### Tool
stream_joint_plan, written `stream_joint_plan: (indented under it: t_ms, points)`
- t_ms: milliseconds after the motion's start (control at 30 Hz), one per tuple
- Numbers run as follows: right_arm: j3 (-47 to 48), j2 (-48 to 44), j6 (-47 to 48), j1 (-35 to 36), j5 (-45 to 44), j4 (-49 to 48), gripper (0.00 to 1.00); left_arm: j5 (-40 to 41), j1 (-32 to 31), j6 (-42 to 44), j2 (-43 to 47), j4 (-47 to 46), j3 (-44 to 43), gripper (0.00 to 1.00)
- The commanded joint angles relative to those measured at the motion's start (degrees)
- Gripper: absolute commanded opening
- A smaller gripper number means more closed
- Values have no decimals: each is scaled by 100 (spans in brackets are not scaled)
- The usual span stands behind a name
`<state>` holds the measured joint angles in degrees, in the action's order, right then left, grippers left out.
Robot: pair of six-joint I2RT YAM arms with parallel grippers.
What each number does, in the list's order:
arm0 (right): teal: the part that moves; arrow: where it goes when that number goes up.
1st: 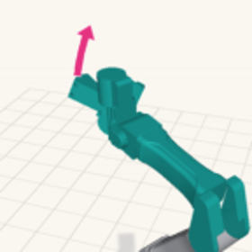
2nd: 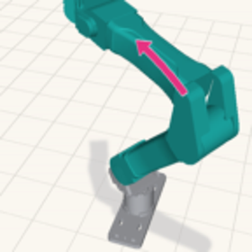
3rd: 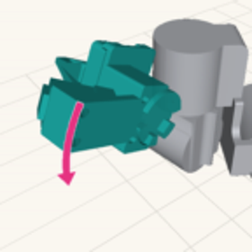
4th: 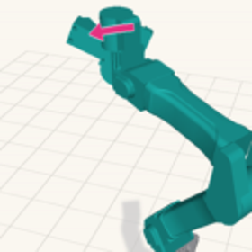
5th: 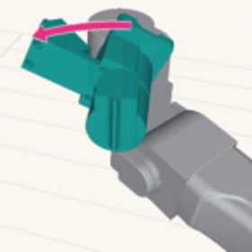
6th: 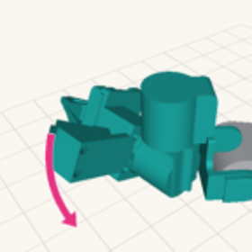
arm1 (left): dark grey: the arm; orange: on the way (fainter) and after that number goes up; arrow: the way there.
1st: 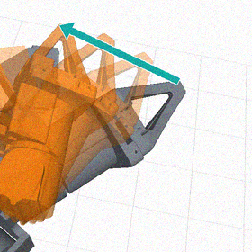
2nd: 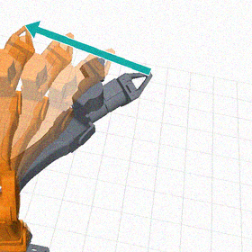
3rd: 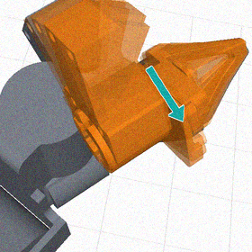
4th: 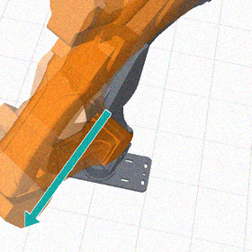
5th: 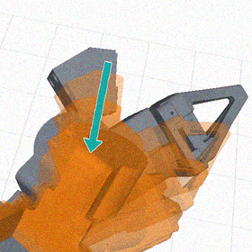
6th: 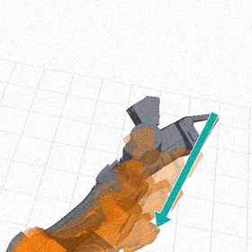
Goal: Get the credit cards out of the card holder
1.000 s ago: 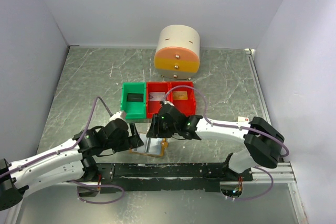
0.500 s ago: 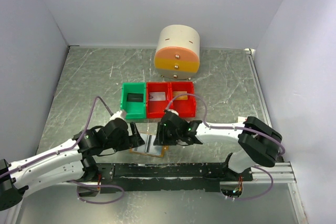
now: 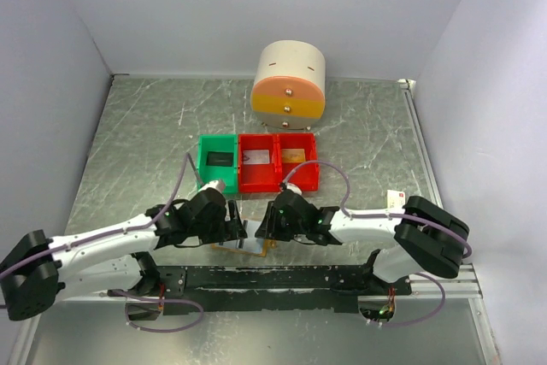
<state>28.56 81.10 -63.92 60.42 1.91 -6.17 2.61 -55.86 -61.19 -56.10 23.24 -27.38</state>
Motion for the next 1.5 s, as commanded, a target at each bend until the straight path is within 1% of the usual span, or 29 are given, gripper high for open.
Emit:
stream_joint_plan:
  t_ms: [0,133,300,400,600,700,767,833,900,967,1067,1233,1367,1467]
  points:
    - [-332,190,-39,42,-208,617,35,-321,22,221,-532,-666,-163,86]
    - [-245,27,8,42,-196,763,33,-359,40,166,-713,-809,-163,86]
    - [304,-483,296,43,-421,1463,36,-115,92,29,-325,-598,-97,87]
    - [663,-691,513,44,-445,1754,37,-105,165,-22,-26,-481,3,87]
    - [980,-583,583,40,-250,1514,35,-116,270,-82,461,-429,138,88]
    - [873,-338,439,48,-185,1253,31,-220,339,-2,443,-439,120,88]
    - [627,-177,313,44,-206,1085,30,-422,449,43,381,-569,166,88]
    - [366,-37,208,28,-166,913,29,-910,634,82,308,-920,292,88]
    - [14,78,214,2,-40,421,29,-1345,870,88,226,-1317,459,88]
    - [-298,222,202,-105,153,65,28,-1625,971,104,148,-1654,567,88]
    - [-528,376,131,-280,228,-10,28,-1894,1031,226,-69,-2034,587,87]
    - [-790,508,38,-361,334,-344,27,-2078,1034,571,-570,-2037,281,85]
    - [-802,568,-9,-371,333,-321,27,-1850,1033,704,-918,-1725,55,83]
    - [-873,501,-46,-369,309,-361,27,-1761,1038,699,-1050,-1642,59,80]
